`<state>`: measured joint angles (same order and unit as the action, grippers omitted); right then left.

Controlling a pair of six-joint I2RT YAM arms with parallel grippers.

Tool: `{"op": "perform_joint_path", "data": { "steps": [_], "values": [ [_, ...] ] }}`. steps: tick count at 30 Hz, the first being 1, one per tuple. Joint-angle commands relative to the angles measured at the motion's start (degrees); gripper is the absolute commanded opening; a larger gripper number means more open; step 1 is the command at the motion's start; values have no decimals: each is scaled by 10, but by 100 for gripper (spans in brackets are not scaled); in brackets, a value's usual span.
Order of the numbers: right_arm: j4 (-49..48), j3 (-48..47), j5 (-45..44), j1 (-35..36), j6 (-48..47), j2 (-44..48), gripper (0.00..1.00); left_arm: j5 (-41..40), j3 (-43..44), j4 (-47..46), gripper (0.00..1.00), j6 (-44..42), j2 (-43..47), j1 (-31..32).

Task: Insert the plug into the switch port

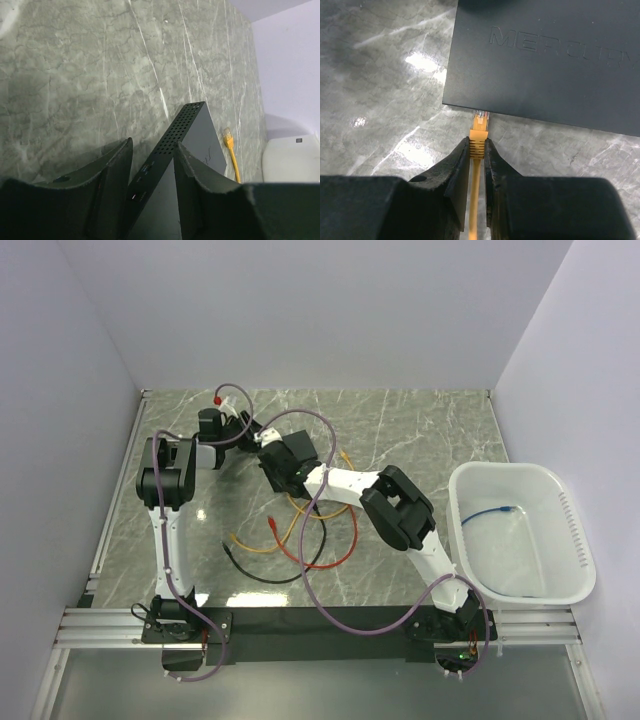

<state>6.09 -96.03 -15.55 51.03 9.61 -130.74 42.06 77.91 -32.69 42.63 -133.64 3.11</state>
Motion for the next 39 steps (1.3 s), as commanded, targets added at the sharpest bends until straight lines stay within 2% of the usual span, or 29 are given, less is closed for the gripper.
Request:
{"op": "perform_joint_path", "data": {
  "steps": [1, 13, 26, 32, 35, 39],
  "values": [
    [-84, -3, 32, 2, 7, 15, 0, 48, -69, 103, 44, -4, -10, 51],
    [-100, 39, 29, 0, -14, 53, 0, 11, -88, 154, 40, -79, 23, 65],
    [-81, -20, 25, -3, -64, 64, 0, 38, -185, 64, 35, -77, 62, 94],
    [-78, -83, 18, -12, -92, 44, 0, 16, -194, 86, 34, -106, 80, 119],
    [-97, -88, 22, -20, -106, 48, 0, 13, -193, 95, 34, -111, 80, 122],
    [-164, -48, 34, -23, -125, 72, 0, 25, -196, 85, 34, -106, 76, 121]
  ]
}}
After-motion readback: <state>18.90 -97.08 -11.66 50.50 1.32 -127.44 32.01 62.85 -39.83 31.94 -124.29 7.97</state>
